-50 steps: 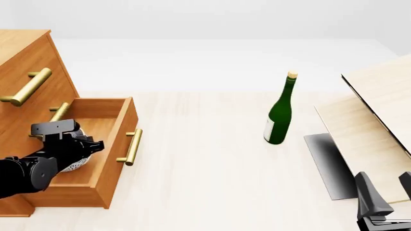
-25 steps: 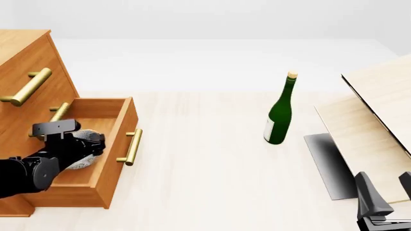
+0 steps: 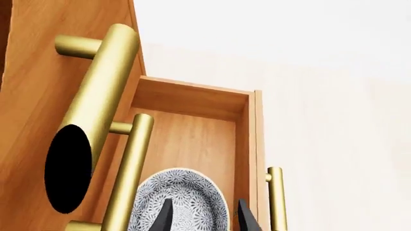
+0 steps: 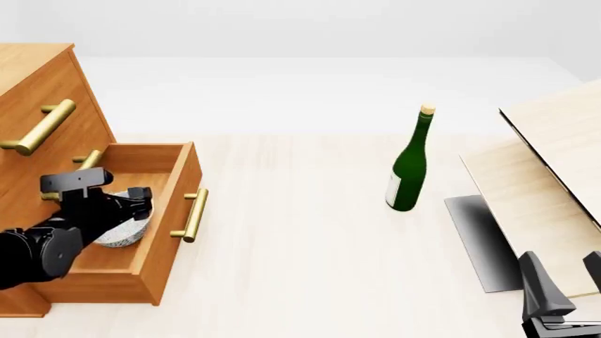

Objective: Put the bowl in the bottom drawer of the cabinet.

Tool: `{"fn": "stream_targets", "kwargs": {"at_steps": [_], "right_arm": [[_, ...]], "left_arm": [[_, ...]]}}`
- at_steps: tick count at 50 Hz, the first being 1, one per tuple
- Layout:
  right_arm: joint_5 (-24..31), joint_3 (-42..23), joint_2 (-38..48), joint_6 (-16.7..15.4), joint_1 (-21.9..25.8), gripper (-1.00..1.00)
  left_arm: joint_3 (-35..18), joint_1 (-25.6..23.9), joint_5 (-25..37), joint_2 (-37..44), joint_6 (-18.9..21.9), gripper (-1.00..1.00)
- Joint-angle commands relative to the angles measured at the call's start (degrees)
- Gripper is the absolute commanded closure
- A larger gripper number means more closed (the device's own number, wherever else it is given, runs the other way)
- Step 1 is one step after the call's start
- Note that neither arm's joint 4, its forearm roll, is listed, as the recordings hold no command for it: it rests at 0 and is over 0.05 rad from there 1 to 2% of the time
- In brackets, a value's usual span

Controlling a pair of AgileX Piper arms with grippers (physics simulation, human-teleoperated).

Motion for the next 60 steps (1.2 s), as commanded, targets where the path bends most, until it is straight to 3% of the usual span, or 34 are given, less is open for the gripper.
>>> {"fn": "stream_targets", "kwargs": {"at_steps": [1, 27, 44, 60], "right_arm": [[0.00, 0.00, 0.00, 0.00, 0.00, -1.00], [0.00, 0.00, -0.01, 0.00, 0.00, -1.00], [0.00, 0.00, 0.00, 0.00, 0.00, -1.00], [0.00, 0.00, 0.00, -0.01, 0.01, -1.00]], "left_arm": [[-0.30, -2.42, 0.38, -3.03, -0.14, -1.00], [-0.72, -5.19, 4.30, -14.71, 1.92, -1.00], [1.30, -7.21, 4.92, -21.40, 0.17, -1.00], [2.08, -8.27, 3.19, -22.32, -1.46, -1.00]]}}
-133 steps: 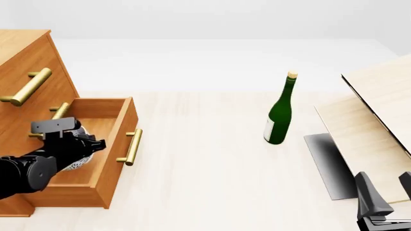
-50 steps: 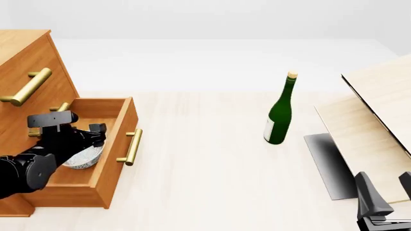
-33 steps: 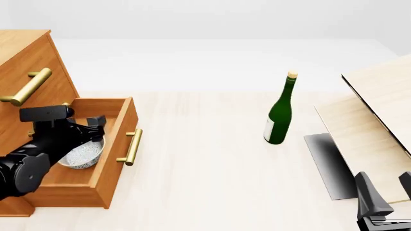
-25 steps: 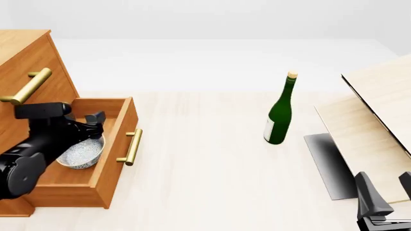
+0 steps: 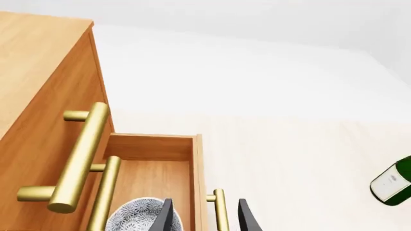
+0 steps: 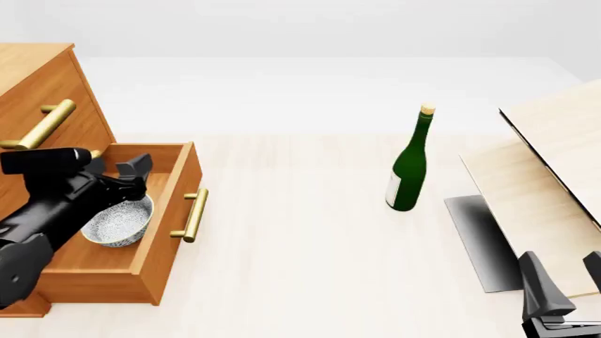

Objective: Put the bowl in the bottom drawer of the cabinet.

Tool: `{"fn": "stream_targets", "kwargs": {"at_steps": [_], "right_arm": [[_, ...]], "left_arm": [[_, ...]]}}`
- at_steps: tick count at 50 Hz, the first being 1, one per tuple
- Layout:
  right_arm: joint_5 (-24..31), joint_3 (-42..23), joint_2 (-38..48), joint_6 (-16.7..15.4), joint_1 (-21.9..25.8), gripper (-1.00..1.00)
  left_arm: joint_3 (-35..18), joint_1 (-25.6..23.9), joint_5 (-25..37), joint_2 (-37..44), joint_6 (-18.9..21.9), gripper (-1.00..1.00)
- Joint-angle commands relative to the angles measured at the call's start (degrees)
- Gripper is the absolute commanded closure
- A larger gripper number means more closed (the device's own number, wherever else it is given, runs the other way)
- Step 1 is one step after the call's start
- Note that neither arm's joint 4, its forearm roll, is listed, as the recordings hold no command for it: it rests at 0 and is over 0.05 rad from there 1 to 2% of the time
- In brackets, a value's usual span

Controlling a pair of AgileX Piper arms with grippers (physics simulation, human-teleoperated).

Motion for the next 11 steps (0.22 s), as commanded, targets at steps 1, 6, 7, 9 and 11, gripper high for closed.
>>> {"fn": "stream_targets", "kwargs": {"at_steps": [1, 6, 7, 9, 11], "right_arm": [[0.00, 0.00, 0.01, -0.01, 0.01, -1.00], [0.00, 0.00, 0.03, -0.02, 0.03, -1.00], [0.01, 0.00, 0.03, -0.03, 0.03, -1.00], [0.01, 0.00, 0.04, -0.03, 0.03, -1.00], [0.01, 0.00, 0.05, -0.04, 0.04, -1.00]], "left_arm": [[1.10, -0.30, -1.44, -1.31, -1.36, -1.00], [1.72, -1.12, -1.95, -2.67, -2.20, -1.00], [1.61, -1.20, -2.03, -2.92, -2.45, -1.00], [1.88, -1.32, -2.08, -3.94, -2.23, -1.00], [2.69, -1.44, -3.04, -4.63, -3.26, -1.00]]}}
